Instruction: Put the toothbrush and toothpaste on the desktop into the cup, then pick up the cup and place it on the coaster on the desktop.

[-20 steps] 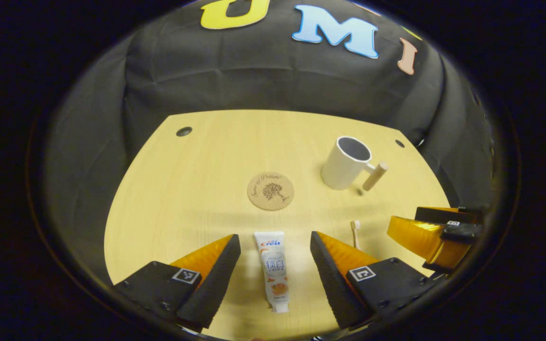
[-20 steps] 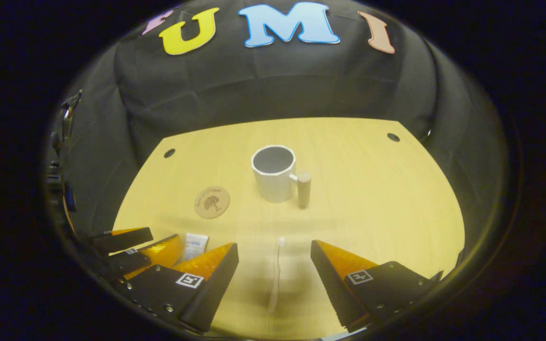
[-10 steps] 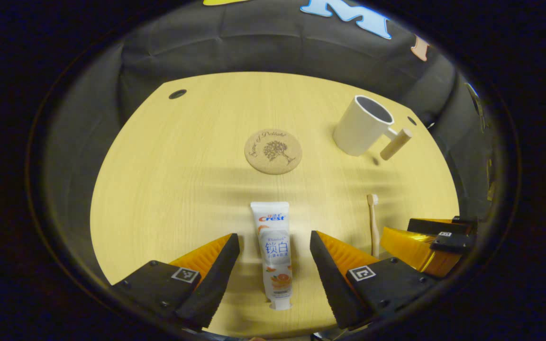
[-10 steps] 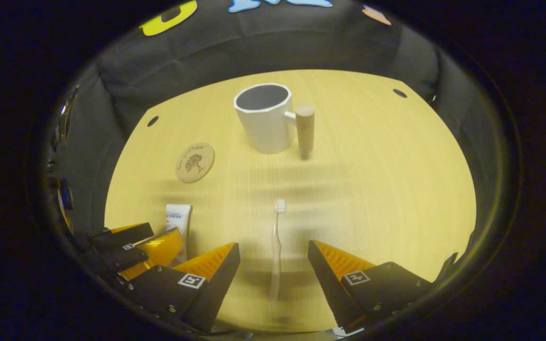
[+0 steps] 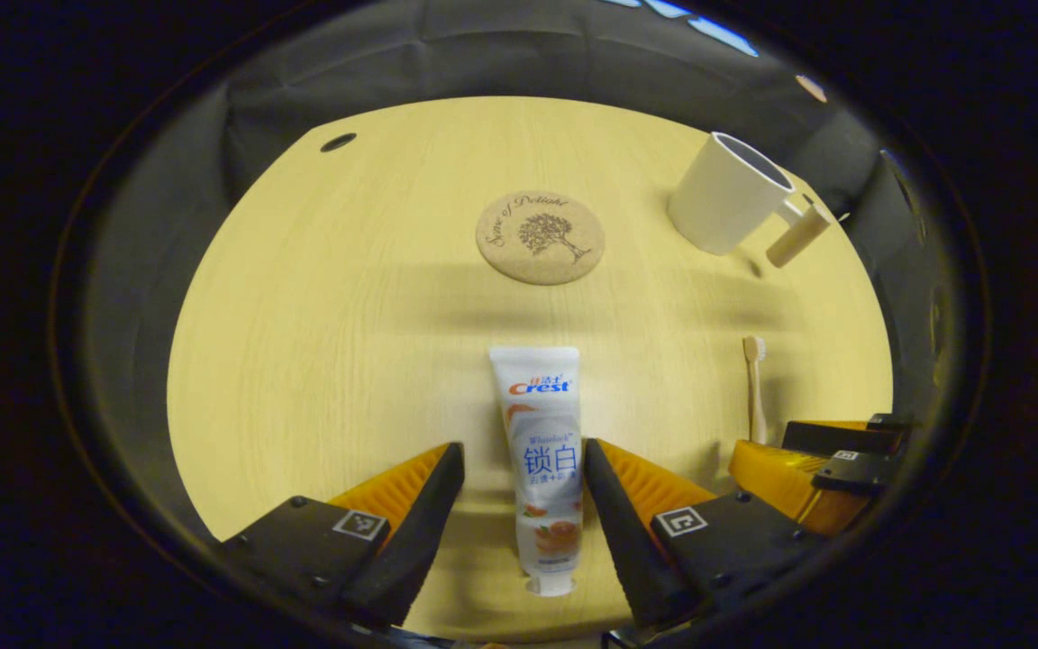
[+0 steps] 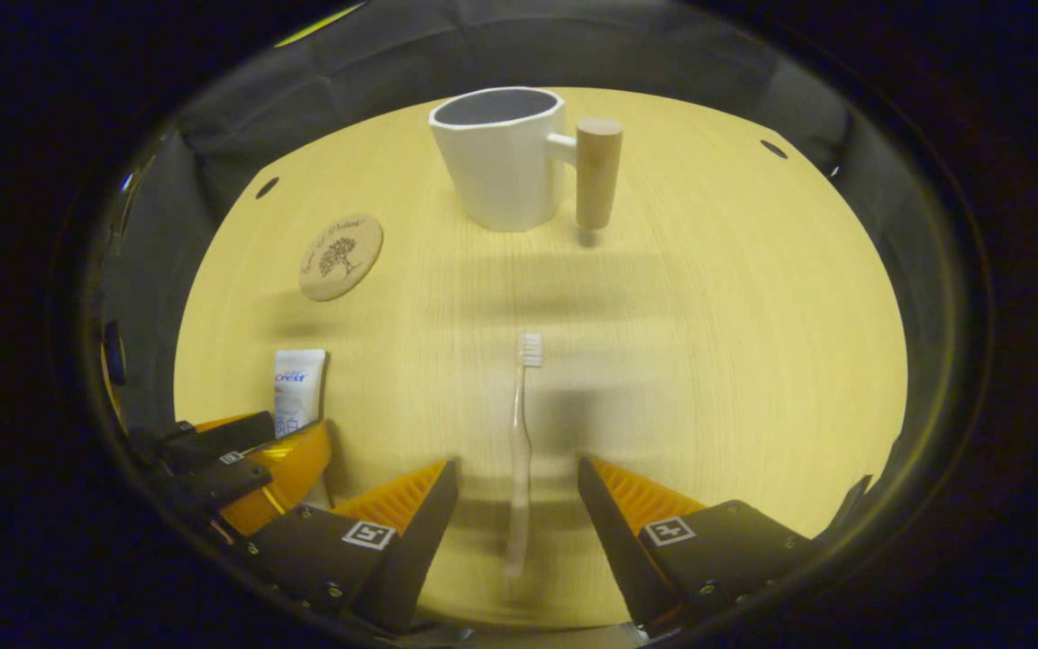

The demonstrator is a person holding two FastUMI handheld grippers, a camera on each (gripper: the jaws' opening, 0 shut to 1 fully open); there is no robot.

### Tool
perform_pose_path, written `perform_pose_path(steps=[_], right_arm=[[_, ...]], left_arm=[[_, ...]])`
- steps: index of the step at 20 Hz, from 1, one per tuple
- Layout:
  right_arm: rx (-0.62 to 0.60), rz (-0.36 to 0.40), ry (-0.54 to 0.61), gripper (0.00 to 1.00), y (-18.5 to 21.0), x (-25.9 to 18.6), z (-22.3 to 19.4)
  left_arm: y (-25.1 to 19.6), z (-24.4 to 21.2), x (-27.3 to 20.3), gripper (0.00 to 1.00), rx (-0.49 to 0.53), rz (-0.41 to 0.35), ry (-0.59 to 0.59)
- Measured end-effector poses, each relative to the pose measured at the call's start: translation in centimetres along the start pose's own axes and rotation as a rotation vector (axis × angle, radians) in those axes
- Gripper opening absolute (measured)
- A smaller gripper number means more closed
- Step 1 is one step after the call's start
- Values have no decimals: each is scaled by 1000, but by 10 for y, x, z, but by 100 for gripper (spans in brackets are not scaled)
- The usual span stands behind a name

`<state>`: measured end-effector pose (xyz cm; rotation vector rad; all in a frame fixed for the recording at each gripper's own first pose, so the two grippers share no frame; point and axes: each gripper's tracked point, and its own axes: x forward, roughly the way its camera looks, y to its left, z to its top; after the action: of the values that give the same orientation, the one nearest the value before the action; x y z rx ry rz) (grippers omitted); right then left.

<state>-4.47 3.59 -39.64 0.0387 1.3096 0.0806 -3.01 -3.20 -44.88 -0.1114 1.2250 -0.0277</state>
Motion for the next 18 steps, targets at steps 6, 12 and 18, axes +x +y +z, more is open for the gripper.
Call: perform_pose_path(steps=[6,12,18], right_arm=[[-39,-51,-3,82,-5,4,0],[-55,-56,31,53,-5,3,-8],[-44,-63,38,12,-6,3,-8]], left_arm=[[2,3,0,90,-7,26,-23],[4,4,2,71,-16,37,-4],[4,4,1,43,-28,40,20]])
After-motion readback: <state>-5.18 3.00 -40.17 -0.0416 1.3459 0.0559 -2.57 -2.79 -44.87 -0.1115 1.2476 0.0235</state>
